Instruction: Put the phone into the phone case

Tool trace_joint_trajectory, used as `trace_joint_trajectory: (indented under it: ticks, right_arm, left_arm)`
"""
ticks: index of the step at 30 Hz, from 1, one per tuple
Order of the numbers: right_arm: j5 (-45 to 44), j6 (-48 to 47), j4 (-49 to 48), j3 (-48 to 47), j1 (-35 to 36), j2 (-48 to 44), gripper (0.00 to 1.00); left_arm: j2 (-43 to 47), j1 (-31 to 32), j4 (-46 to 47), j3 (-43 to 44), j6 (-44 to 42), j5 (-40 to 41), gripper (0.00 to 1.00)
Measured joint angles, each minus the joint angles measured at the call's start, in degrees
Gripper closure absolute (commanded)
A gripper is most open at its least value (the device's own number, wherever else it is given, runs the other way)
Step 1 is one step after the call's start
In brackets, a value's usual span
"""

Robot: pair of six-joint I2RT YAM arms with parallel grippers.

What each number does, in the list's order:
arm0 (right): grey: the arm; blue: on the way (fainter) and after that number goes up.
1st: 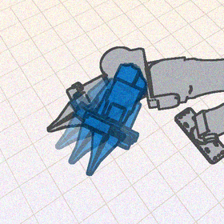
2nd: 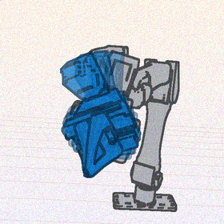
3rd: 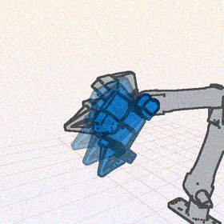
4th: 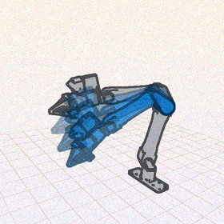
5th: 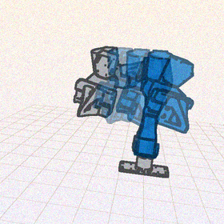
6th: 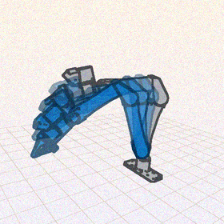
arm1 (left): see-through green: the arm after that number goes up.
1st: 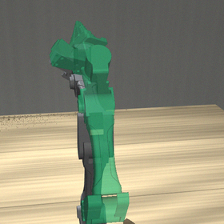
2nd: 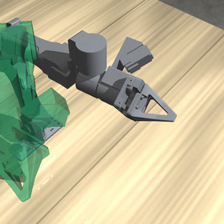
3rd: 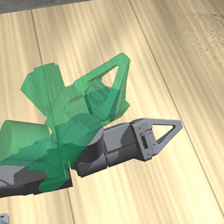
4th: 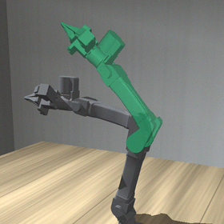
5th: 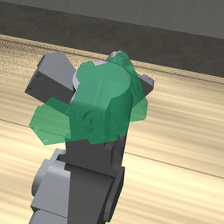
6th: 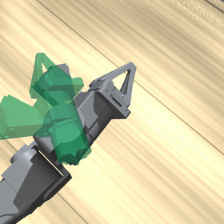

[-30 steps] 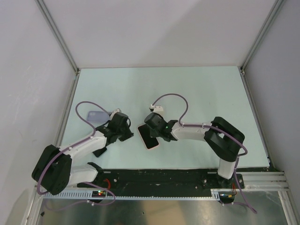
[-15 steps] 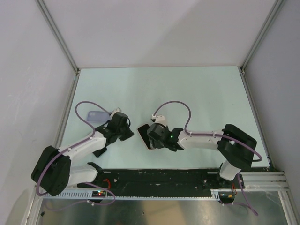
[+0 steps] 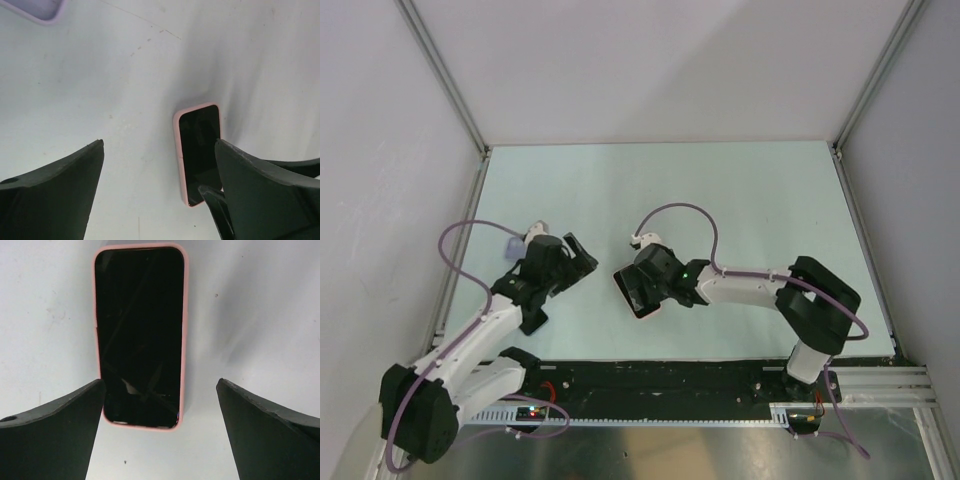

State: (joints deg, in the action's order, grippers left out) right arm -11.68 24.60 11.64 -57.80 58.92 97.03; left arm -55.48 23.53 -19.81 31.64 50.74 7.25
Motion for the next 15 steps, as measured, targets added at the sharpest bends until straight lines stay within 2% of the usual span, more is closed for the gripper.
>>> trace_joint_trajectory:
  ticks: [6, 15]
  right_arm:
    - [3.1, -3.3, -1.3, -2.7, -0.7, 6.0, 0.01]
    - [4.2, -3.9, -1.9, -5.8, 0.4, 8.5, 0.01]
  left_arm:
    - [2.5, -2.1, -3.1, 0.7, -1.3, 0.7, 0.00]
    - [2.5, -2.4, -4.7, 0.7, -1.8, 0.7, 0.00]
